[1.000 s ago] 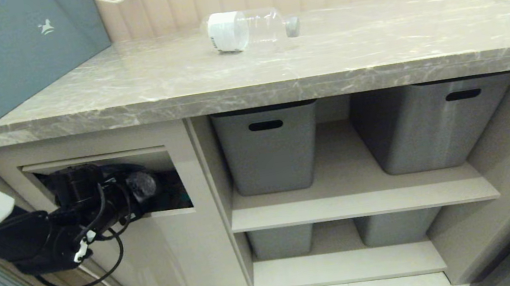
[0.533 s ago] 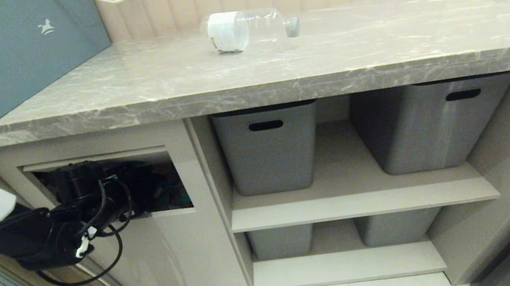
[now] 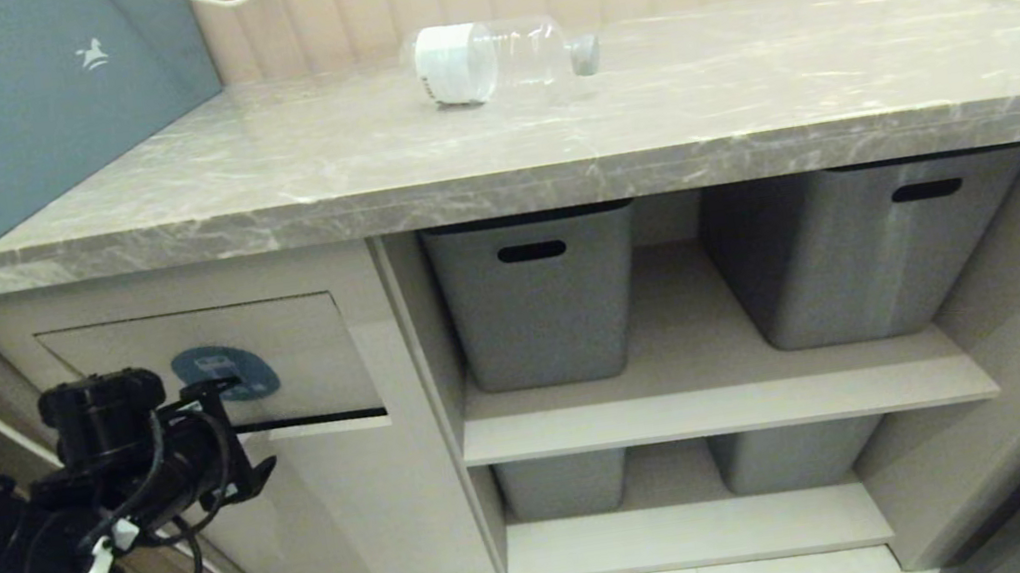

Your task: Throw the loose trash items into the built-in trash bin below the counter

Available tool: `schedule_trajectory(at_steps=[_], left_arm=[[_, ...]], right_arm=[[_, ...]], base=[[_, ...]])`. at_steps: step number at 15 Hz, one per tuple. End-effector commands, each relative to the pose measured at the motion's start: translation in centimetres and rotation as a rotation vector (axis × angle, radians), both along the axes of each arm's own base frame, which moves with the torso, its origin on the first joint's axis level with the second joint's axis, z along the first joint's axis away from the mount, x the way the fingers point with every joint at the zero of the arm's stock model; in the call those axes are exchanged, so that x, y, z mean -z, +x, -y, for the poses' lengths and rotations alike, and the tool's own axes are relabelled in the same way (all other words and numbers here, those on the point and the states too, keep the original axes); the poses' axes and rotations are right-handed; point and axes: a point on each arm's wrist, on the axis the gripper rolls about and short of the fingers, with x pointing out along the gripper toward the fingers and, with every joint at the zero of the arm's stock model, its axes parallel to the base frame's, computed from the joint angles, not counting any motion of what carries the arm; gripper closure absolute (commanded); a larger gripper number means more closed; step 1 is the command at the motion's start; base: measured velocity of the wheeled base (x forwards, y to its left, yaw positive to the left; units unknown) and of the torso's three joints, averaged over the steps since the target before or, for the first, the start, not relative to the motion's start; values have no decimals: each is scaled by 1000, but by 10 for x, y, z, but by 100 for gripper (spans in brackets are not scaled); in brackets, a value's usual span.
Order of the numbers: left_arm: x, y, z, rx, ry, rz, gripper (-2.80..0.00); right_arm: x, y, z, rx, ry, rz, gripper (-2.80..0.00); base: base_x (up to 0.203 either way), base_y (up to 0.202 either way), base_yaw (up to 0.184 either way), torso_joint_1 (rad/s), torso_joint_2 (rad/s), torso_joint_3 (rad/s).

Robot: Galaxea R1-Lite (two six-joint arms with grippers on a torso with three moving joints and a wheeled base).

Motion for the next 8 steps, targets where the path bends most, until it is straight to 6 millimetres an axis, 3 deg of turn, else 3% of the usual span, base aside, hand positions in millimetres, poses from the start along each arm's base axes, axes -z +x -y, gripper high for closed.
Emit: schedule_trajectory(at_steps=[1,4,8], left_arm=[[-11,-19,-2,-13,-5,23,-280],[-21,-56,-3,-12,32,31,-280],[-41,-121,-1,178,357,111,-280]], right_arm=[[0,0,0,0,0,-1,0],[0,0,0,0,0,-1,0],[0,0,0,-1,-1,-1,0]], base=[[0,0,0,0,0,0],[0,0,0,0,0,0],[0,0,0,0,0,0]])
